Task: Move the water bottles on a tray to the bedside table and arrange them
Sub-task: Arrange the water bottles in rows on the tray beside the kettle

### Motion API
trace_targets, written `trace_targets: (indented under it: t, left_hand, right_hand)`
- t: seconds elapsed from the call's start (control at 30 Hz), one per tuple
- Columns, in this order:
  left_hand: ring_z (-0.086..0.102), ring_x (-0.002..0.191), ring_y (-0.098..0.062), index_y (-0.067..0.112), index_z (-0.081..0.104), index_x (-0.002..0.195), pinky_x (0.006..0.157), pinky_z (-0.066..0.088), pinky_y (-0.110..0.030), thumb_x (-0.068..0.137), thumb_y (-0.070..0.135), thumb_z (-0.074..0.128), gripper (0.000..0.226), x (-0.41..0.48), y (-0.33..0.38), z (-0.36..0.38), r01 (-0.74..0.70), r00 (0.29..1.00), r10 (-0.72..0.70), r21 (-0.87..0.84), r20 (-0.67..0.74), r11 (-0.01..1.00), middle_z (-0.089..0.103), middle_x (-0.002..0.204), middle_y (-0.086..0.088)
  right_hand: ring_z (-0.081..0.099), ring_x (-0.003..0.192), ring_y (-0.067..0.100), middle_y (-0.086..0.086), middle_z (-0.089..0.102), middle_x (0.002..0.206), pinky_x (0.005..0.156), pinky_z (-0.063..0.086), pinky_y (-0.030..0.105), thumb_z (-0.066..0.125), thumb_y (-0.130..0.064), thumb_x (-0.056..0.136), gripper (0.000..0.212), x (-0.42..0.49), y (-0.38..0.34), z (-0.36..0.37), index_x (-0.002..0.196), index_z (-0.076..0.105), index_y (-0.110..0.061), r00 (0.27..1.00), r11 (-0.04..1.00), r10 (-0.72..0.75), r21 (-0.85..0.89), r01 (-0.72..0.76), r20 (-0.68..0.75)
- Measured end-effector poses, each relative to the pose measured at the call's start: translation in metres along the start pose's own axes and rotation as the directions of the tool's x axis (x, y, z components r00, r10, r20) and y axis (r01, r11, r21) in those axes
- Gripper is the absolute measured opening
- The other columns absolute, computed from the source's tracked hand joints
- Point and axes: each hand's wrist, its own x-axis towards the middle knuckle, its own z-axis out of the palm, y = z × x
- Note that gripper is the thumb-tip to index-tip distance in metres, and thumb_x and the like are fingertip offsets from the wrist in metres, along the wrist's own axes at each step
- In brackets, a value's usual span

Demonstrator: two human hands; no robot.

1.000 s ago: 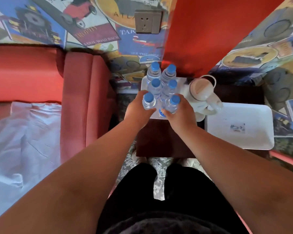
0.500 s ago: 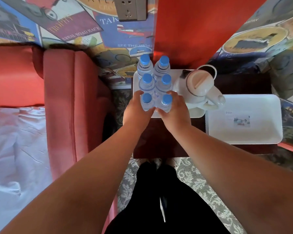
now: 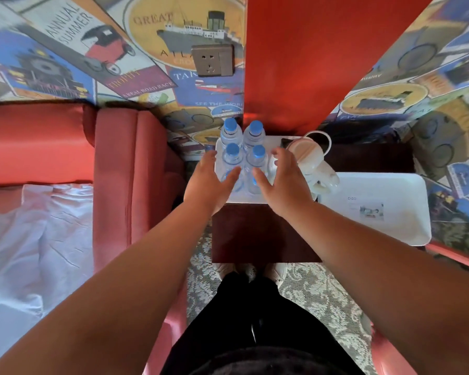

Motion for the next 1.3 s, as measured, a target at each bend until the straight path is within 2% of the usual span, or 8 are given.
trace_targets:
  t: [0.13,0.33,0.43,0.57,0.8,0.97,1.07,1.3]
  left_hand:
    - [0.067,0.095,-0.015,0.032,0.052,0.13,0.09,0.054,-0.038,0.091,0.051,0.057,0.043,0.034,0.038,-0.033,-0.041,0.993,0.031,-0.093,-0.111,0.995,0.067,0.121,0.005]
    - [0.063,0.113,-0.019,0.029,0.062,0.132,0.096,0.044,-0.028,0.088,0.035,0.07,0.046,0.099,0.052,-0.033,-0.123,0.992,0.122,0.115,0.017,0.986,0.069,0.122,-0.001]
    - [0.061,0.116,-0.021,0.028,0.067,0.128,0.09,0.039,-0.022,0.088,0.032,0.07,0.04,0.113,0.046,-0.018,-0.17,0.986,0.167,0.184,0.032,0.968,0.068,0.125,0.0]
    - [0.059,0.12,-0.025,0.024,0.063,0.131,0.096,0.042,-0.029,0.089,0.03,0.07,0.043,0.121,0.039,-0.008,-0.185,0.981,0.192,0.254,-0.005,0.95,0.065,0.131,-0.003]
    - [0.062,0.105,-0.027,0.023,0.067,0.119,0.083,0.044,-0.031,0.091,0.026,0.065,0.028,0.131,0.031,-0.006,-0.246,0.964,0.264,0.257,-0.04,0.935,0.071,0.114,-0.001]
    - [0.063,0.106,-0.026,0.026,0.067,0.121,0.086,0.046,-0.032,0.09,0.028,0.065,0.031,0.134,0.029,-0.002,-0.295,0.946,0.318,0.253,-0.058,0.922,0.071,0.117,0.001]
    - [0.063,0.107,-0.025,0.028,0.065,0.122,0.087,0.048,-0.033,0.091,0.031,0.064,0.031,0.137,0.026,0.0,-0.302,0.944,0.325,0.259,-0.051,0.917,0.07,0.118,0.003]
    - [0.062,0.106,-0.021,0.029,0.065,0.12,0.083,0.043,-0.027,0.091,0.031,0.064,0.029,0.152,0.022,0.001,-0.316,0.939,0.336,0.198,-0.076,0.928,0.07,0.116,0.005]
  right_hand:
    - [0.054,0.117,0.027,0.008,0.052,0.133,0.093,0.047,0.04,0.056,-0.045,0.096,0.05,0.053,-0.028,-0.025,0.137,0.046,-0.018,0.998,0.997,0.065,-0.04,-0.066,-0.014]
    - [0.059,0.118,0.029,0.008,0.063,0.129,0.094,0.045,0.032,0.059,-0.041,0.093,0.045,0.12,-0.034,-0.008,0.134,0.056,-0.023,0.969,0.965,0.181,-0.222,-0.142,0.17]
    - [0.063,0.112,0.028,0.005,0.069,0.12,0.086,0.045,0.028,0.061,-0.036,0.09,0.036,0.125,-0.025,0.014,0.125,0.064,-0.026,0.971,0.968,0.204,-0.177,-0.18,0.126]
    - [0.065,0.1,0.027,0.0,0.073,0.105,0.072,0.037,0.025,0.064,-0.036,0.088,0.026,0.117,-0.011,0.034,0.112,0.066,-0.025,0.971,0.971,0.237,-0.054,-0.235,0.031]
    - [0.065,0.101,0.026,0.001,0.073,0.107,0.08,0.045,0.029,0.062,-0.032,0.091,0.027,0.129,-0.002,0.029,0.117,0.065,-0.025,0.99,0.987,0.14,-0.072,-0.14,-0.011]
    - [0.066,0.097,0.024,0.001,0.072,0.105,0.078,0.043,0.025,0.063,-0.032,0.093,0.032,0.136,0.001,0.024,0.124,0.064,-0.025,0.997,0.994,0.071,-0.087,-0.068,0.031]
    - [0.065,0.093,0.029,0.004,0.071,0.099,0.077,0.046,0.031,0.061,-0.032,0.093,0.03,0.14,0.004,0.023,0.121,0.063,-0.023,0.999,0.991,0.024,-0.132,-0.017,0.047]
    - [0.066,0.095,0.029,0.002,0.072,0.099,0.077,0.048,0.033,0.061,-0.045,0.09,0.034,0.147,0.01,0.025,0.118,0.064,-0.026,0.999,0.984,-0.041,-0.177,0.037,-0.024]
